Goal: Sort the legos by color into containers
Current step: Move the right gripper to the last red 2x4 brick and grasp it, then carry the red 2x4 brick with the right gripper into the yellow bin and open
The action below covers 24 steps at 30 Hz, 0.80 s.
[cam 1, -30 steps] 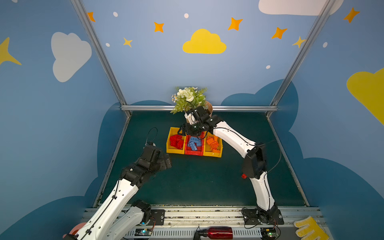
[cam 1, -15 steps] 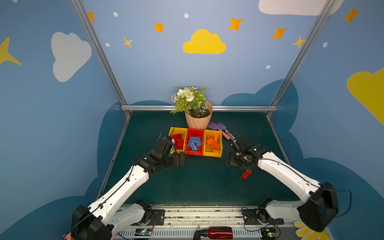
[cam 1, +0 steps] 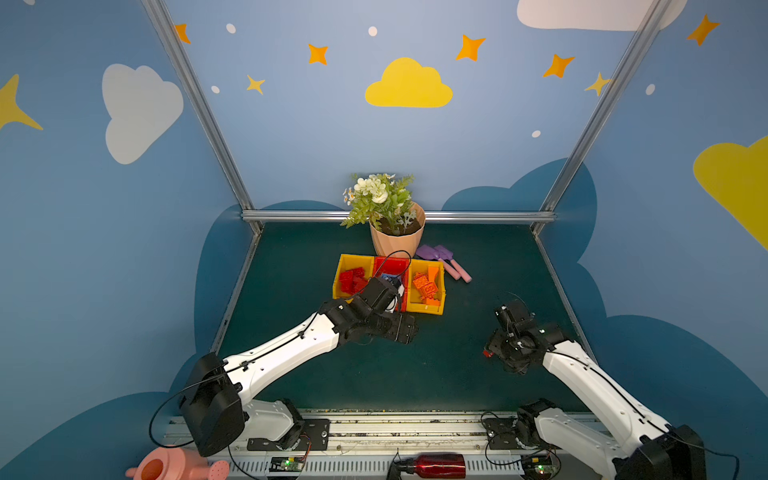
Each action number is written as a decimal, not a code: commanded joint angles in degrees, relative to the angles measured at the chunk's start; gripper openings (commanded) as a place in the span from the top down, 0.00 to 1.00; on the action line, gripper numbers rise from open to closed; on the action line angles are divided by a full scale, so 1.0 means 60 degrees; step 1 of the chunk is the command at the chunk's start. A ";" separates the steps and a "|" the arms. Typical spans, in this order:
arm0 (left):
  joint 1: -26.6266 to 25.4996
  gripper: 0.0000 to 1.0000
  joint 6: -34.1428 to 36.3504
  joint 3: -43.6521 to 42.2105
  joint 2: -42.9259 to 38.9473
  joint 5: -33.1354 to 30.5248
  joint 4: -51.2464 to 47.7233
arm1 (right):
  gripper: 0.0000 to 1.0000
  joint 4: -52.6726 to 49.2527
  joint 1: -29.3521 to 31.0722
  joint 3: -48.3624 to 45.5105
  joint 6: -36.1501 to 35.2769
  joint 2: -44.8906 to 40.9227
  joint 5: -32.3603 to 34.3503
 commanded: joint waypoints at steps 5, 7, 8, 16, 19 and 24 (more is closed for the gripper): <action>-0.0028 0.00 0.0041 0.0259 -0.0071 -0.0488 -0.0125 | 0.37 0.1253 -0.0855 -0.0044 -0.0826 0.1053 -0.0721; -0.0028 0.00 -0.0008 0.0281 -0.0109 -0.0666 -0.0206 | 0.37 0.1482 -0.1115 -0.0041 -0.0973 0.1408 -0.0866; -0.0018 0.00 -0.0051 0.0294 -0.0134 -0.0765 -0.0254 | 0.38 0.1591 -0.1235 -0.0044 -0.1048 0.1610 -0.0959; 0.0062 0.00 -0.0341 0.0238 -0.0373 -0.1423 -0.0483 | 0.58 0.2296 -0.1741 -0.0221 -0.1695 0.3022 -0.1697; 0.0154 0.00 -0.0224 0.0368 -0.0472 -0.2174 -0.0898 | 0.72 0.2313 -0.1745 -0.0147 -0.1861 0.3230 -0.1846; 0.1196 0.00 0.0099 0.0426 -0.1081 -0.2542 -0.1429 | 0.82 0.1744 -0.1690 0.0316 -0.2027 0.2489 -0.2118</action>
